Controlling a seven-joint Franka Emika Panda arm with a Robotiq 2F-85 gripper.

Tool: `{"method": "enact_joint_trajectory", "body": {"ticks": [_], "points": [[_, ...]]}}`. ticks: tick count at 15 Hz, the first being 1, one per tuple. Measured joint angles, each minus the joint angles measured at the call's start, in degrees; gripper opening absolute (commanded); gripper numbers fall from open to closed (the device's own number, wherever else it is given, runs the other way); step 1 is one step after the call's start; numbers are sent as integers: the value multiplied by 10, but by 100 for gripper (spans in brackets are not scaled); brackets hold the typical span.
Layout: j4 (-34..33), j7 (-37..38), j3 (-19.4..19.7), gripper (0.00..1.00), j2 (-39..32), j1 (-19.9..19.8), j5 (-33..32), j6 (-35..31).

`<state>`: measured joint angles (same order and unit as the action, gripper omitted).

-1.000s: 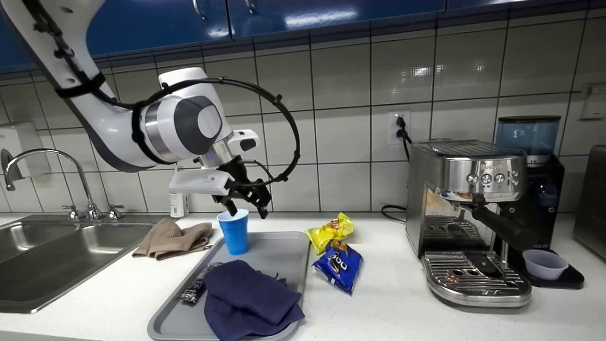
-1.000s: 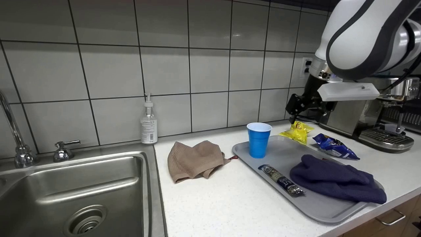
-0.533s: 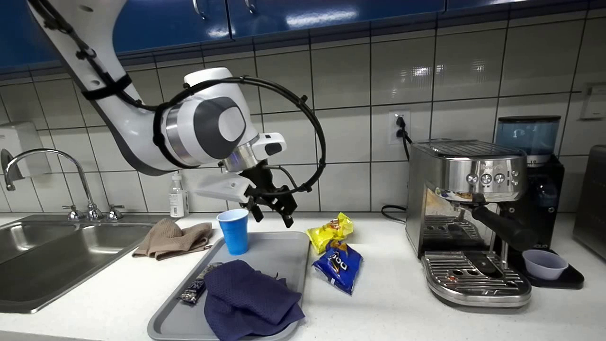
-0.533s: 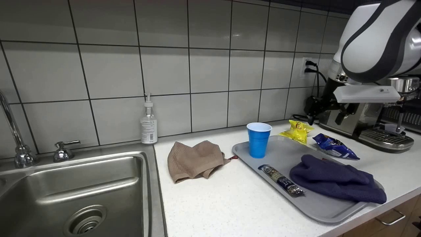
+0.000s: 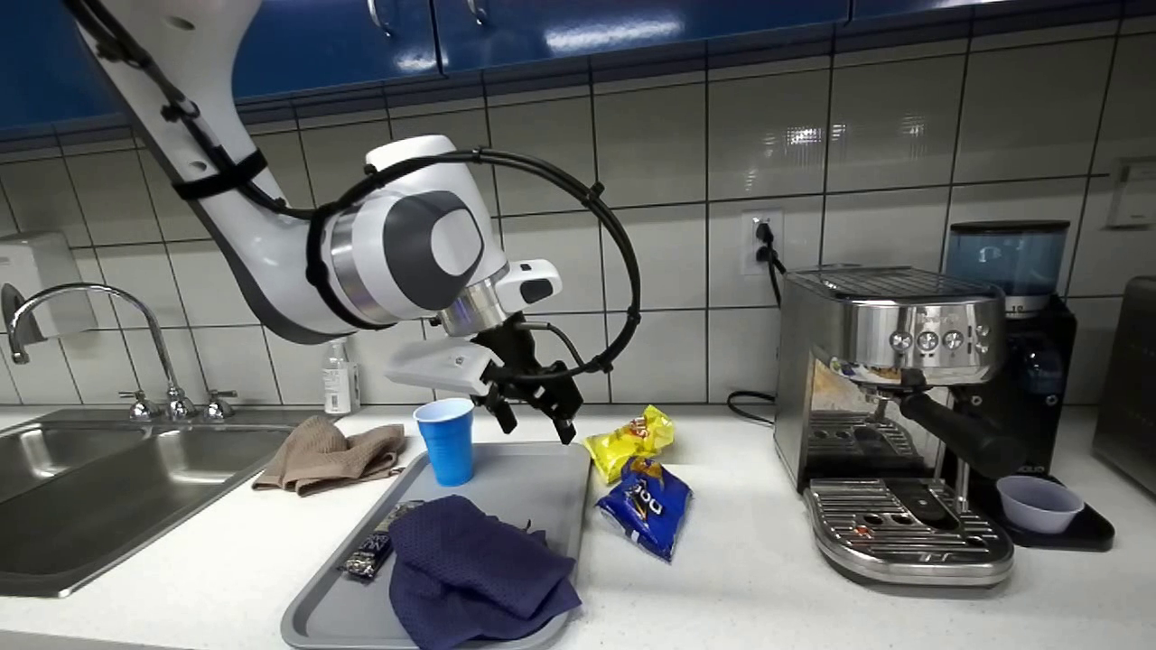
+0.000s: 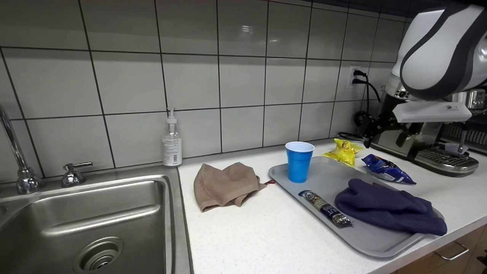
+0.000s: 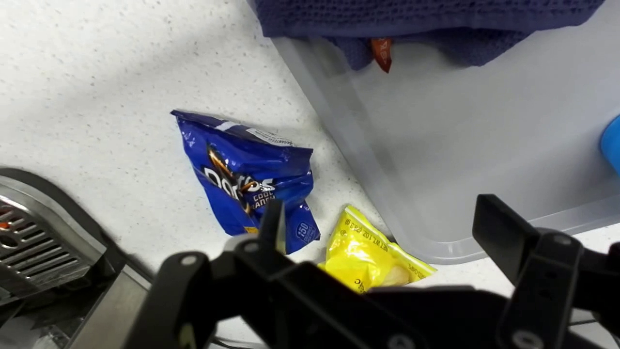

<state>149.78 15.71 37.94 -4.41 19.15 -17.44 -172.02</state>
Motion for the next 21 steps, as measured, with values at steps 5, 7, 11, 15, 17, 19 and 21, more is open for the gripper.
{"method": "enact_joint_trajectory", "body": {"ticks": [5,7,11,15,17,19,21], "points": [[0,0,0,100,0,0,0,-1],[0,0,0,100,0,0,0,-1],[0,0,0,100,-3,1,0,-2],[-5,2,2,100,-13,2,3,-1],[-14,5,4,100,-25,1,8,-1],[-25,6,6,100,-42,-2,23,-1],[-40,5,7,100,-63,-6,44,0]]}}
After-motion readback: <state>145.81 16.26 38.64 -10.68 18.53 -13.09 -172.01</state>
